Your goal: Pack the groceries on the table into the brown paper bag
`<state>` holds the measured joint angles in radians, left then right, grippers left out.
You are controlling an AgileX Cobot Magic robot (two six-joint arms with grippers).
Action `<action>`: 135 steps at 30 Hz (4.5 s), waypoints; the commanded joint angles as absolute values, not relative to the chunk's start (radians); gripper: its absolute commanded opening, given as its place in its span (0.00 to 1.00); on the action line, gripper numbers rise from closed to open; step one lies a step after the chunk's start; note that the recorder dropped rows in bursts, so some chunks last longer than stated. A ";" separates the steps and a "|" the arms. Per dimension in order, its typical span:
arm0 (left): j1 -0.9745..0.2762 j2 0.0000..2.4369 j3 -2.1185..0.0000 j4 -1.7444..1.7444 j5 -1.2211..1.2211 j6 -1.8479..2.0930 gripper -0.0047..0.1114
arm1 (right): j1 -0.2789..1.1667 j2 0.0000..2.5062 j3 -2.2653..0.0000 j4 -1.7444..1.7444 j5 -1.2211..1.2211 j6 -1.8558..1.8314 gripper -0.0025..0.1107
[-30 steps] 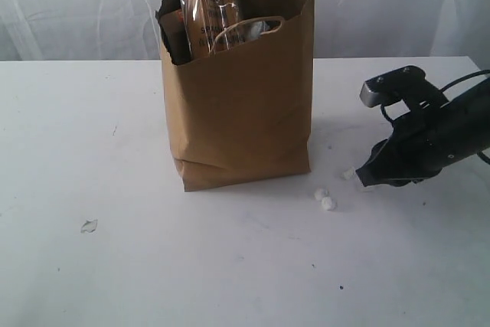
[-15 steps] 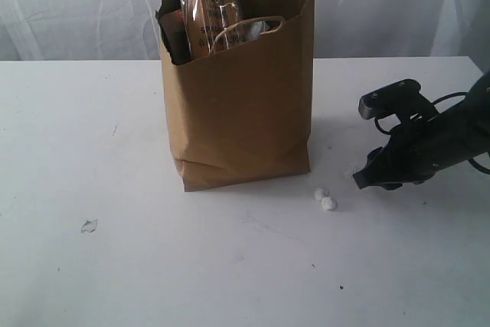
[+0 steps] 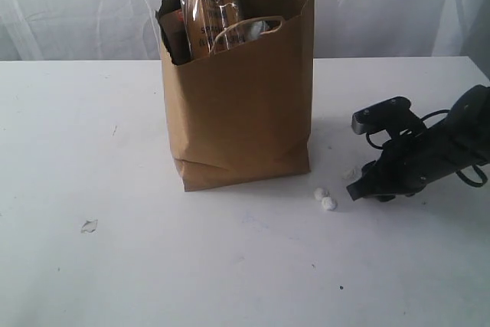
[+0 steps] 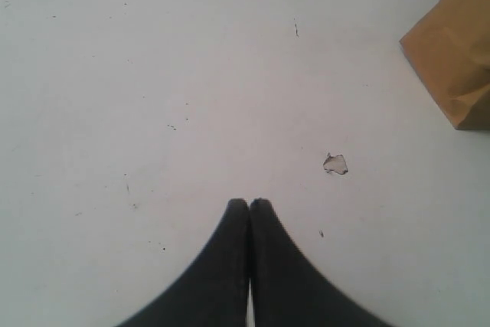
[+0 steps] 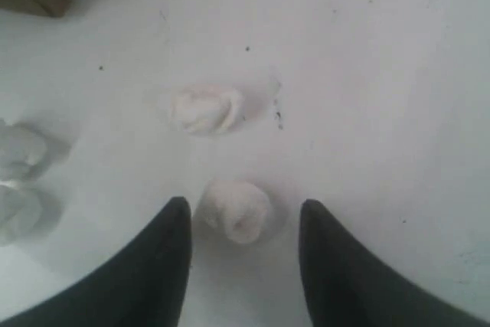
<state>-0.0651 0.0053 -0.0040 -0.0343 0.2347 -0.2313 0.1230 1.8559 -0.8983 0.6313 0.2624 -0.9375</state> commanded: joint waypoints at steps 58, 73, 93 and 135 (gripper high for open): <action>-0.071 0.000 0.000 -0.037 0.235 -0.231 0.04 | 0.448 1.620 -1.433 0.947 0.391 -0.859 0.23; -0.071 0.000 0.000 -0.037 0.235 -0.231 0.04 | 0.396 1.435 -1.433 0.034 0.673 -0.400 0.10; -0.071 0.000 0.000 -0.037 0.235 -0.231 0.04 | 0.171 1.476 -1.179 -0.101 0.780 -0.144 0.04; -0.071 0.000 0.000 -0.037 0.235 -0.231 0.04 | 0.199 1.959 -1.179 0.258 0.442 -0.311 0.38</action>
